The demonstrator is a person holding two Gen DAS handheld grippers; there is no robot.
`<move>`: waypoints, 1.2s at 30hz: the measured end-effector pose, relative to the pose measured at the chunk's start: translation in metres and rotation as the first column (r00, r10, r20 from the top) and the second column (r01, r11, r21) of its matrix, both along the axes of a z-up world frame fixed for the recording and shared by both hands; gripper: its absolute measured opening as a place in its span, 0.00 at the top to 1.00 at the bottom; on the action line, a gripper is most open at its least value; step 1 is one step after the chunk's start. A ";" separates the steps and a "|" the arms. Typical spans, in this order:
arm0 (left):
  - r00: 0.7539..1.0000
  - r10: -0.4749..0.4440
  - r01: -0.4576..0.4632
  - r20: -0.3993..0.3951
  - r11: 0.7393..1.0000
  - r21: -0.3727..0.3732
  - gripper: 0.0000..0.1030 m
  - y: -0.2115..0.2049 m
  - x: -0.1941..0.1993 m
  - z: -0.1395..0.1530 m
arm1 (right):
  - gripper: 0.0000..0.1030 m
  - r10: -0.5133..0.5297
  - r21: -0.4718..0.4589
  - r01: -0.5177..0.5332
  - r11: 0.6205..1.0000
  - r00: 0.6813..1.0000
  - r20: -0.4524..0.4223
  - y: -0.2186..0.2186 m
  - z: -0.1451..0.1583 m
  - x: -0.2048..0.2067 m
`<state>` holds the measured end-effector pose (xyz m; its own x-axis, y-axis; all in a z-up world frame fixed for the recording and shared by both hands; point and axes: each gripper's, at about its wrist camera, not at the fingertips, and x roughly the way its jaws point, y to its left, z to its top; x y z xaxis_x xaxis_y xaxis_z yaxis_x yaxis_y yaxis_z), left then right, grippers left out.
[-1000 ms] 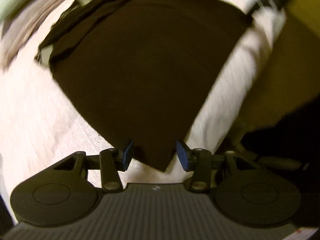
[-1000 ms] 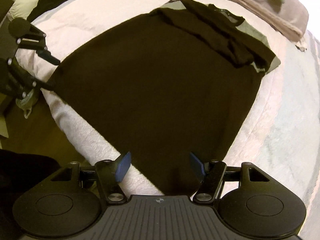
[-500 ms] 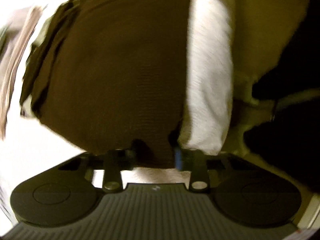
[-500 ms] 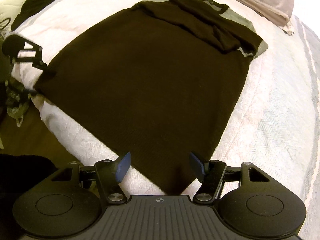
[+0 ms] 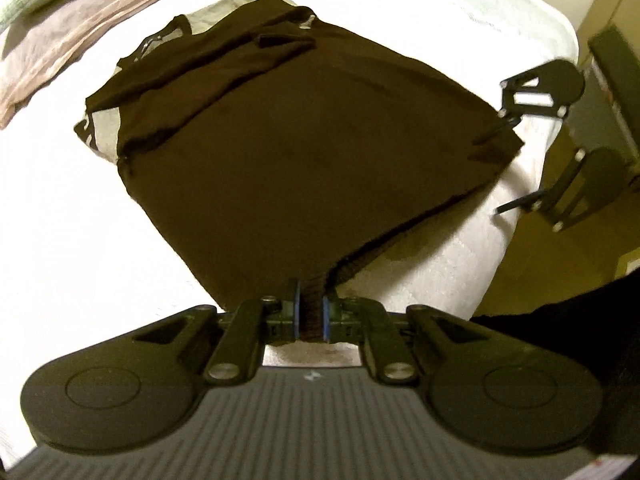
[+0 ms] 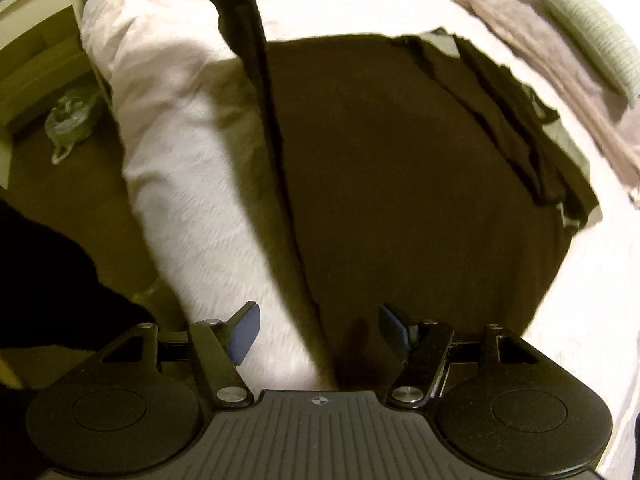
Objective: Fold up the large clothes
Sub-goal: 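Grasp one hem corner with the left gripper while the right gripper grasps the other corner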
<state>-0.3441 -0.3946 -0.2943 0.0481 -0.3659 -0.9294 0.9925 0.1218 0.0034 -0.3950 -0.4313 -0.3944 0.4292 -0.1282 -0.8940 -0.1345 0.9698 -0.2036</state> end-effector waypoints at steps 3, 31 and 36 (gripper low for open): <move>0.999 0.020 -0.020 -0.031 1.000 0.003 0.93 0.001 0.002 0.004 | 0.43 0.037 -0.063 -0.037 0.997 0.999 -0.004 -0.001 -0.013 0.003; 0.993 -0.091 0.093 0.071 0.995 -0.028 0.96 0.049 -0.014 0.047 | 0.99 0.171 -0.192 -0.192 0.962 0.978 -0.123 -0.028 0.078 -0.041; 0.997 -0.035 0.038 0.070 0.998 -0.043 0.97 0.068 -0.025 0.062 | 1.00 0.215 -0.151 -0.235 0.960 0.967 -0.137 -0.014 0.094 -0.051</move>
<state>-0.3689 -0.3271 -0.2319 0.0973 -0.4089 -0.9074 0.9939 0.0873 0.0673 -0.4460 -0.4453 -0.3009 0.3566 -0.1904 -0.9146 -0.3778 0.8660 -0.3276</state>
